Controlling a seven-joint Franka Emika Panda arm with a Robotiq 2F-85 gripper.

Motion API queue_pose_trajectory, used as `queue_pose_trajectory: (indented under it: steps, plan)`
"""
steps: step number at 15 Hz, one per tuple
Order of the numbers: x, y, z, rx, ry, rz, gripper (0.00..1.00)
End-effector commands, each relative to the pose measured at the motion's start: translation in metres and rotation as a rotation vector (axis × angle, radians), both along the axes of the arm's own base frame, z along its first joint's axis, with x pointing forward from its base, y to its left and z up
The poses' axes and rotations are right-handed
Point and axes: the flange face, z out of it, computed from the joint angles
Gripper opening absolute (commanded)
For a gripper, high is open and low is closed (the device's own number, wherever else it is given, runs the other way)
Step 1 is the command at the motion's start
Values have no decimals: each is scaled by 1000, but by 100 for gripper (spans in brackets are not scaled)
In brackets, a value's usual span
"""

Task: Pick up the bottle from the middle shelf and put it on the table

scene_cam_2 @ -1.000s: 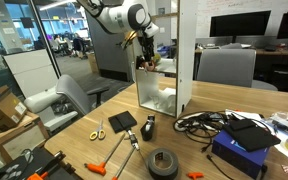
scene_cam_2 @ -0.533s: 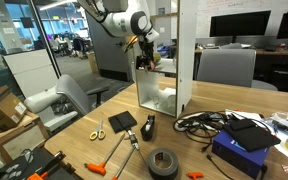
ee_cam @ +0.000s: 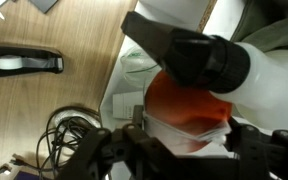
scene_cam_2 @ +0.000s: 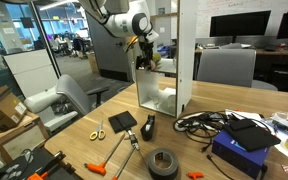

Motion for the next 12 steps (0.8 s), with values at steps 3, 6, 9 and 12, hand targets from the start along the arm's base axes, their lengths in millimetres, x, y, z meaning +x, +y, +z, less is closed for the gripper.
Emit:
queue_pose_trajectory:
  steps: [3, 6, 9, 12]
  plan:
    - [18, 8, 5, -16, 6, 16, 18]
    - [17, -6, 9, -47, 25, 10, 5]
    - [12, -39, 12, -69, 42, -13, 8]
    - [8, -83, 18, -94, 50, -37, 7]
